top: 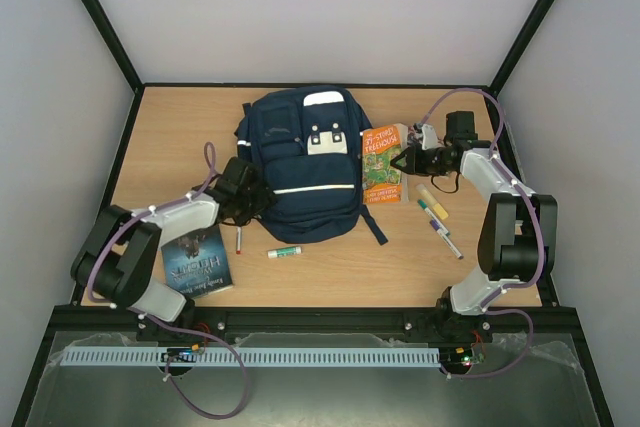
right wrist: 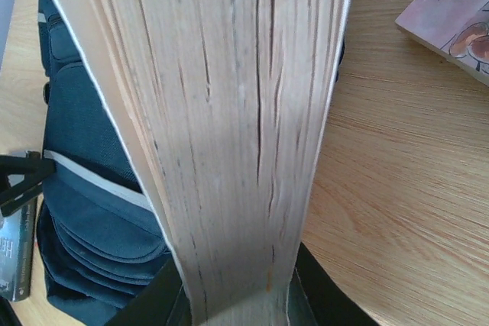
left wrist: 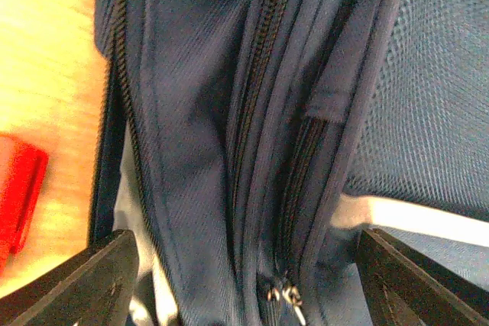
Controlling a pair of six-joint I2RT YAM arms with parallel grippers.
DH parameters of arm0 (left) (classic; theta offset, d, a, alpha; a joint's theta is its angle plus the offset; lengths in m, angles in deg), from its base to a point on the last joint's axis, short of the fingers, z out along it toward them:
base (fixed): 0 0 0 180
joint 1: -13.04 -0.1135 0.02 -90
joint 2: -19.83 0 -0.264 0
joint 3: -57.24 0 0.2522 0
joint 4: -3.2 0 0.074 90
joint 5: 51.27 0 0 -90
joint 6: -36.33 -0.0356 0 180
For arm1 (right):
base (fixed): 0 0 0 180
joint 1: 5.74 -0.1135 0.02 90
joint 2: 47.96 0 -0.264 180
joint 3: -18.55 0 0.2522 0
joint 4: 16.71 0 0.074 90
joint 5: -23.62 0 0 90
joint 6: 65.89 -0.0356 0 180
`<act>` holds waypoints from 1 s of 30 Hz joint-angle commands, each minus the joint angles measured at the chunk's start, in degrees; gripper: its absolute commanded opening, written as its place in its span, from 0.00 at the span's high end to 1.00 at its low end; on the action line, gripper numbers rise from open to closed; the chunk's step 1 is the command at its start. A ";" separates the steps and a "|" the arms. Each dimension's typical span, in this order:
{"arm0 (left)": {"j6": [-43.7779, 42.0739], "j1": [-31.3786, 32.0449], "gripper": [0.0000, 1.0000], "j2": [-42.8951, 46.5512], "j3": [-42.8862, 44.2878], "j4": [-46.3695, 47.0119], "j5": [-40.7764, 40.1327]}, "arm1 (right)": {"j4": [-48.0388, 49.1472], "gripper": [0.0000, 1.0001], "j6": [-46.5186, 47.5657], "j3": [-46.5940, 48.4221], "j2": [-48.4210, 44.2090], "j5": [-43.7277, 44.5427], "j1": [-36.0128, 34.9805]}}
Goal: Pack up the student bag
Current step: Place the book in the student bag.
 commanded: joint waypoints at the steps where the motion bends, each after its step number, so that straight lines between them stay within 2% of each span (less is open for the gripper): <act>1: 2.63 0.43 0.17 4.78 -4.79 2.66 1.64 | -0.52 0.99 0.31 -0.46 0.58 -4.41 -0.42; 7: 3.46 0.96 0.16 2.31 -6.48 9.05 8.84 | -0.66 0.99 0.21 -0.36 0.95 -4.79 -0.42; 12: 5.27 2.22 0.17 1.21 -6.82 14.19 11.74 | -0.83 0.99 0.30 -0.41 0.71 -4.63 -0.42; 21: 8.60 3.68 0.19 9.87 -9.91 28.25 12.89 | -0.89 0.99 0.12 -0.31 0.94 -5.06 -0.42; 26: 8.28 4.80 0.19 14.49 -9.34 31.96 13.16 | -0.84 0.99 0.07 -0.33 1.05 -5.13 -0.42; 30: 8.14 5.70 0.18 14.91 -7.84 32.84 13.44 | -0.68 0.99 -0.25 -0.14 1.20 -5.66 -0.42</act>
